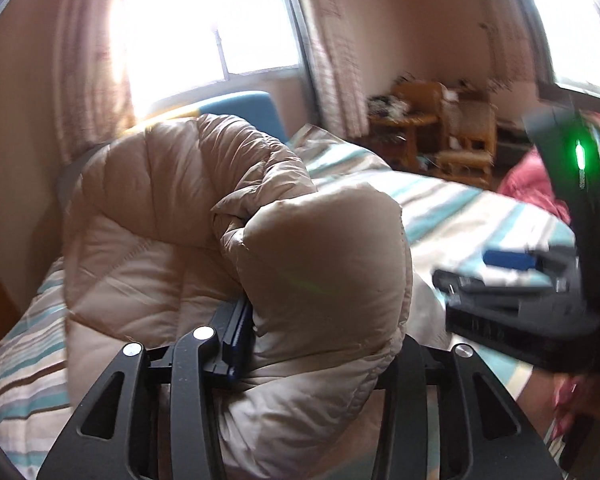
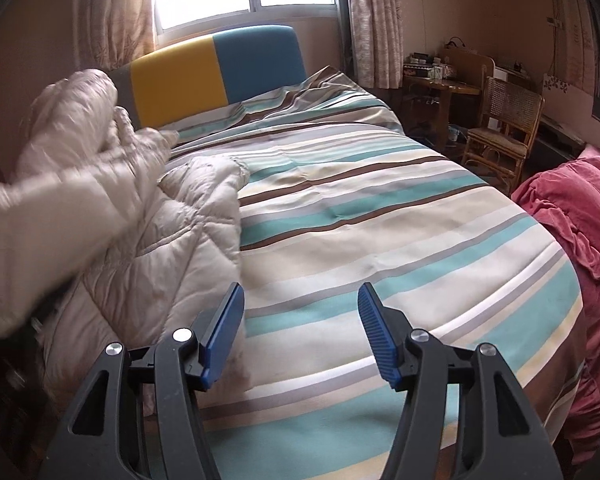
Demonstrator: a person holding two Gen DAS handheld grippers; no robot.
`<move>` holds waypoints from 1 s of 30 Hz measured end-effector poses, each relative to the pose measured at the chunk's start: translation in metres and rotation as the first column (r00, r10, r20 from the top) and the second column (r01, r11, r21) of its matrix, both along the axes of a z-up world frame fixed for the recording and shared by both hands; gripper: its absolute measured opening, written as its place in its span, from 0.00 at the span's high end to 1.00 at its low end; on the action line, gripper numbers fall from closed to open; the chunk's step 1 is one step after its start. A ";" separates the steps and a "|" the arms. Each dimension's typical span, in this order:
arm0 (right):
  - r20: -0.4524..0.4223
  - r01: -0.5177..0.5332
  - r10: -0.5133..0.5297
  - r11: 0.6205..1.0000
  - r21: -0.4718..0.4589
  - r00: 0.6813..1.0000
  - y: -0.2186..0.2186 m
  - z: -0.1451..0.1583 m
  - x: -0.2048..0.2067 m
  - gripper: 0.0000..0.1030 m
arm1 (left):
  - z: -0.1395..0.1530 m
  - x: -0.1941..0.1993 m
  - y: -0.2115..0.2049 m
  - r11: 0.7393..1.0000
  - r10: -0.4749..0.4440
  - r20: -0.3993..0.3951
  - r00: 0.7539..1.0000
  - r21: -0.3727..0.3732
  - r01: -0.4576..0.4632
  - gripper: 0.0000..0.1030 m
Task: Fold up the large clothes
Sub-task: 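Lower the jacket bundle onto the bed and open the left tool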
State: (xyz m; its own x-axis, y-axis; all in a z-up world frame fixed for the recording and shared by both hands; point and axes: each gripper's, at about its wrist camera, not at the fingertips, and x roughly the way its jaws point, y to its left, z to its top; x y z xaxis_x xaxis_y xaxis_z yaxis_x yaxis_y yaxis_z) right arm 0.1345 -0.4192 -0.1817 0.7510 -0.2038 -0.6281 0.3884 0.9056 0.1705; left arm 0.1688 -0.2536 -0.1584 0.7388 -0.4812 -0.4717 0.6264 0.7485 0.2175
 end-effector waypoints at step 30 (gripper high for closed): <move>-0.099 -0.188 0.200 0.975 0.114 0.975 0.008 -0.010 0.026 0.40 | -0.014 -0.035 0.065 0.963 -0.253 -0.148 0.956 -0.133 0.234 0.21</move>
State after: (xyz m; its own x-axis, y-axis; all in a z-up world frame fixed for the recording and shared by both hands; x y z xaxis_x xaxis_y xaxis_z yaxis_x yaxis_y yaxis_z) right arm 0.1602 -0.4108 -0.1913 0.6952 0.0097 -0.7188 0.2284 0.9451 0.2336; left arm 0.1339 -0.1884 -0.1724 0.5104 -0.6940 -0.5079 0.8127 0.5823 0.0210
